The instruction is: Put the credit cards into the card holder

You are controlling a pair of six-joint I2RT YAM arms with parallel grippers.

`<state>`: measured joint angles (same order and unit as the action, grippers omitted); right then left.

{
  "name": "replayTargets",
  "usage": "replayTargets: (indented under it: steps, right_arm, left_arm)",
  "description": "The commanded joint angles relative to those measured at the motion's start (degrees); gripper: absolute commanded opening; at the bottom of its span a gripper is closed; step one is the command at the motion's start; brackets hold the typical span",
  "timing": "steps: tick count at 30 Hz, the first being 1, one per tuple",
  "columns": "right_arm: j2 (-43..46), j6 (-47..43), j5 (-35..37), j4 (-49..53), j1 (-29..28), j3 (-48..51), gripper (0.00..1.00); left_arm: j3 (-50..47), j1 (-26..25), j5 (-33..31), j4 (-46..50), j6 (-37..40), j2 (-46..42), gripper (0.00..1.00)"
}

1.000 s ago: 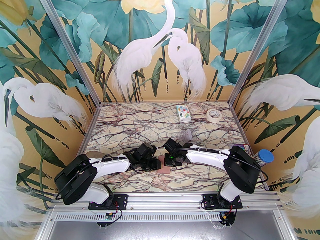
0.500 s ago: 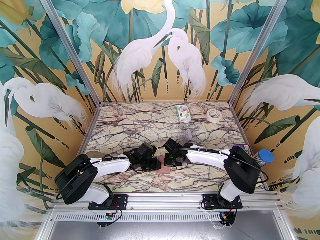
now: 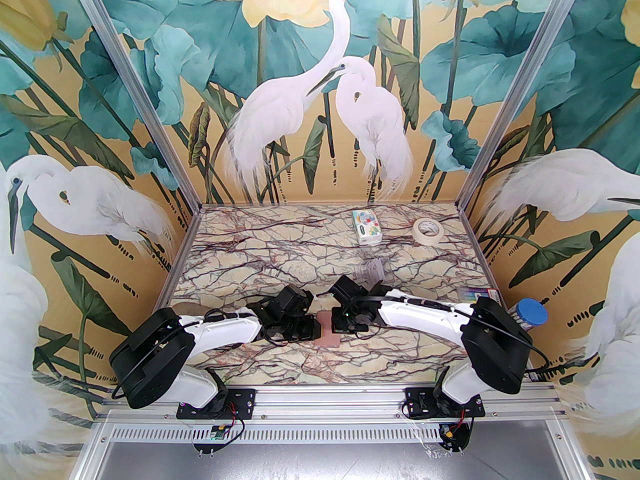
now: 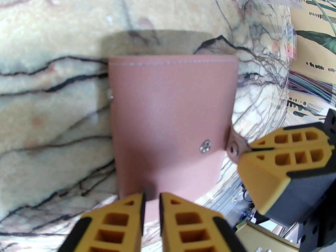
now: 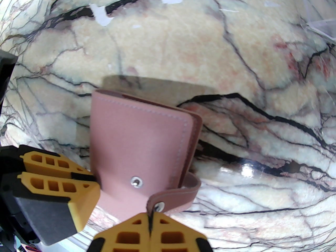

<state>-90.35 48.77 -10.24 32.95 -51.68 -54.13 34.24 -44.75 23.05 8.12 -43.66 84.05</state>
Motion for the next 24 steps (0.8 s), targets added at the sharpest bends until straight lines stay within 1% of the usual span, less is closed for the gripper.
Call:
replayTargets:
  steps: [1, 8, 14, 19, 24]
  right_arm:
    - [-1.72, -1.65, -1.53, -0.73, -0.26, -1.90, 0.00]
    - [-4.55, -1.58, -1.80, -1.36, -0.26, -1.64, 0.00]
    - [-6.41, -1.15, -1.80, -2.00, -0.26, -0.70, 0.00]
    - [-6.49, -0.95, -1.78, -2.28, -0.26, -0.39, 0.00]
    - [-6.17, -0.98, -1.45, -2.10, -0.26, -0.54, 0.00]
  left_arm:
    - [0.52, -0.25, -1.97, 1.30, 1.21, 1.06, 0.17]
    - [0.89, -0.25, -2.04, 1.02, 0.99, 0.74, 0.18]
    - [1.86, -0.25, -3.32, 3.52, 1.51, -2.78, 0.33]
    - [2.46, -0.25, -5.05, 6.59, 2.29, -4.82, 0.35]
    - [2.38, -0.25, -6.44, 8.14, 2.79, -3.17, 0.35]
